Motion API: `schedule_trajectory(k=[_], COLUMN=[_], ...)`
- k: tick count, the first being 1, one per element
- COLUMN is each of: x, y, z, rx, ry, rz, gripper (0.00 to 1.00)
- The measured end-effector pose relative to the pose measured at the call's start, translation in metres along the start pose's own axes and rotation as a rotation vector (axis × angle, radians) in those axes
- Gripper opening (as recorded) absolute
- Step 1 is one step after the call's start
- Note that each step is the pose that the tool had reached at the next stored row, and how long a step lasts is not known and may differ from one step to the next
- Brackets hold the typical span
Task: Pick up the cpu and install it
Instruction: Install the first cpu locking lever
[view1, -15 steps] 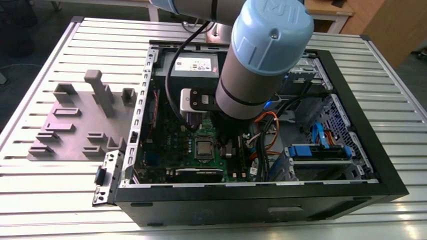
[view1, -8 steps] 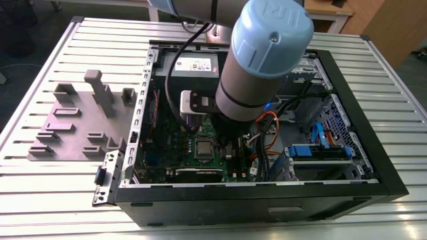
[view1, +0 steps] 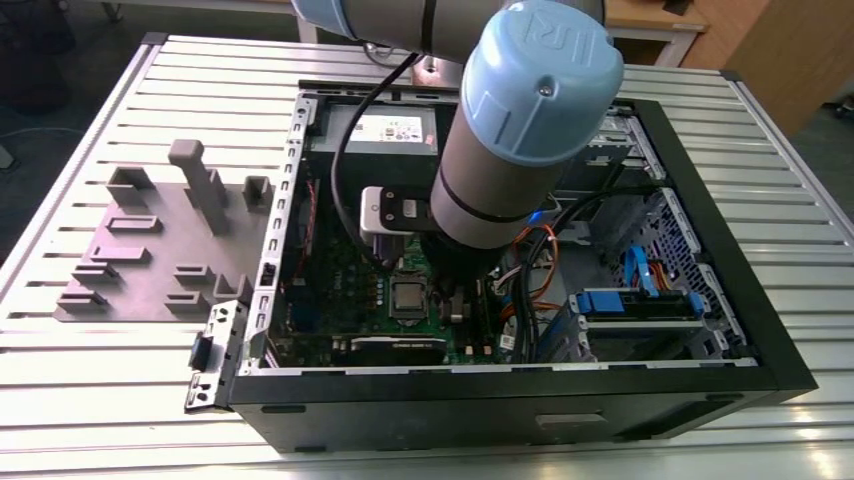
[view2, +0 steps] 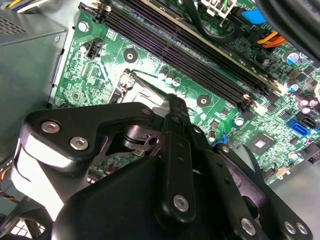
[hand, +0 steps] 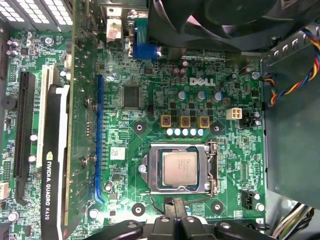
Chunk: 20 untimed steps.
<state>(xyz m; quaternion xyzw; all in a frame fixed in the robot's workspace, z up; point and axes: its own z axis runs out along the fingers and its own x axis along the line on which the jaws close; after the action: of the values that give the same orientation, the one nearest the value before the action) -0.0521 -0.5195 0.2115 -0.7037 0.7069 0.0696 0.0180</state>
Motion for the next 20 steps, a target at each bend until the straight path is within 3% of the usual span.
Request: schedule_trajectory(k=[20], x=[0.0049], y=[-0.0007], z=[0.0084], rx=[0.0000], ry=[0.0041], rz=[0.000], gripper=[0.11])
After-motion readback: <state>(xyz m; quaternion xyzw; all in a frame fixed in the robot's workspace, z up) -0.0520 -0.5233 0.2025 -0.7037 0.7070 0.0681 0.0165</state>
